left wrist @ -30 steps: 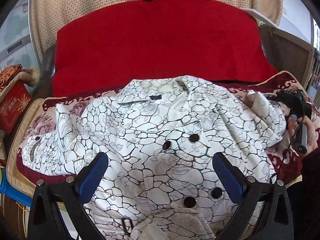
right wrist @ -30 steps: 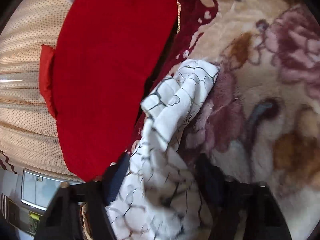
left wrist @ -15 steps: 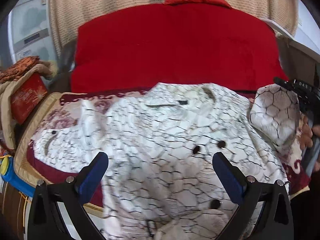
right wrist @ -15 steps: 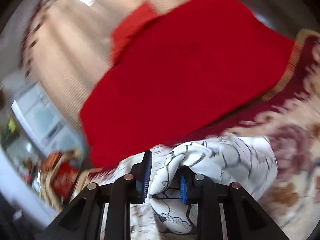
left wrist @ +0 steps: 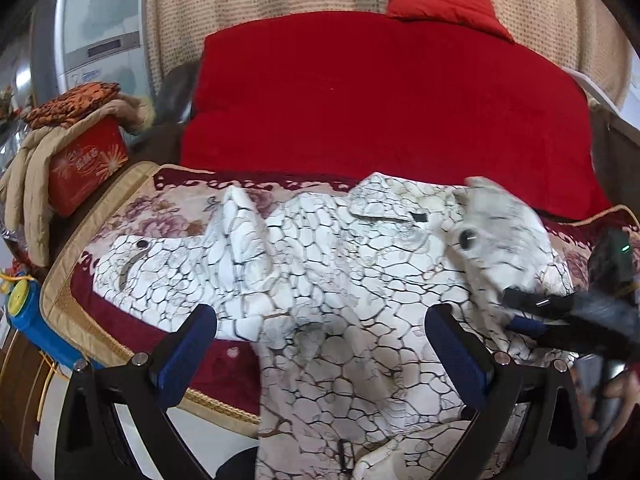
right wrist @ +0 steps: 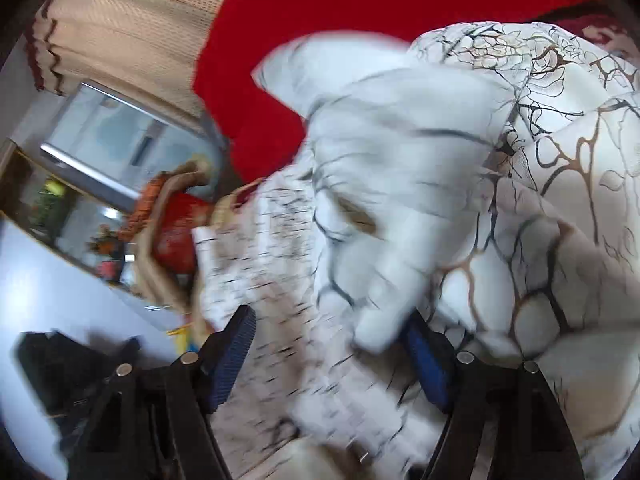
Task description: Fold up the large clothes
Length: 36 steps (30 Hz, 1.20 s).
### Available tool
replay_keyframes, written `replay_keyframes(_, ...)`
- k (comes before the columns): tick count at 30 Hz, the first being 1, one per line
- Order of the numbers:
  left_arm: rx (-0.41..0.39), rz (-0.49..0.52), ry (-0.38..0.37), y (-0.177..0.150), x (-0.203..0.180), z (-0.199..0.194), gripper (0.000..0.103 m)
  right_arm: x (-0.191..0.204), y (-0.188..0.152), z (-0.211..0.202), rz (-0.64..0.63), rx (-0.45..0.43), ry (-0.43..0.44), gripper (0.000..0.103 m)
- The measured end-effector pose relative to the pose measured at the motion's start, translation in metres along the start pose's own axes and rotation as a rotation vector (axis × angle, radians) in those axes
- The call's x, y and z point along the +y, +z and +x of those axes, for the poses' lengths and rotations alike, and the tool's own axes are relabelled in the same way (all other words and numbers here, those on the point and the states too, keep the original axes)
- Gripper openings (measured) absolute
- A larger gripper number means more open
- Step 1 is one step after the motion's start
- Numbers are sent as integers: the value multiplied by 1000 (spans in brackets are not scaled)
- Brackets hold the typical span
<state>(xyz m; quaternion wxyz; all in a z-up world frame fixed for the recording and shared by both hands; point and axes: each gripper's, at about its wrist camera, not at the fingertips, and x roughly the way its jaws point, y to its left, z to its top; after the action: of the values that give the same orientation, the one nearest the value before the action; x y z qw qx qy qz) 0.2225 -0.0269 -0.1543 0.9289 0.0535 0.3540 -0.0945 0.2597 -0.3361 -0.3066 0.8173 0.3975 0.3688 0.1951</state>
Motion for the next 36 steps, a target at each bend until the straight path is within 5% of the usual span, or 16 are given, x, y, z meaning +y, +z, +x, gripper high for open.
replay_keyframes(2, 0, 21, -17, 3, -10, -1, 103, -6, 0, -20, 36, -5, 127, 86)
replay_keyframes(5, 3, 30, -55, 8, -23, -2, 103, -29, 4, -53, 97, -96, 199, 86)
replay_keyframes(8, 23, 39, -104, 16, -38, 5, 103, -48, 12, -78, 153, -192, 170, 85)
replay_keyframes(10, 36, 30, -113, 19, -46, 15, 103, -59, 17, -95, 197, -261, 141, 72)
replay_keyframes(16, 147, -60, -167, 9, -42, 61, 100, -53, 21, -85, 167, -274, -39, 49)
replay_keyframes(19, 175, -87, -190, 3, -41, 74, 80, -51, 19, -65, 150, -206, -96, 47)
replay_keyframes(23, 205, -143, -238, 9, -41, 90, 80, -48, 16, -47, 155, -97, -39, 46)
replay_keyframes(30, 382, -279, -295, 10, -41, 150, 79, -42, 21, -60, 112, -206, -57, 47)
replay_keyframes(32, 379, -336, -332, 5, -38, 158, 52, -41, 25, -62, 104, -206, -78, 47)
replay_keyframes(33, 384, -355, -349, 2, -36, 161, 25, -41, 25, -60, 101, -202, -87, 47)
replay_keyframes(36, 372, -361, -353, -2, -35, 158, 13, -40, 24, -56, 84, -194, -115, 47)
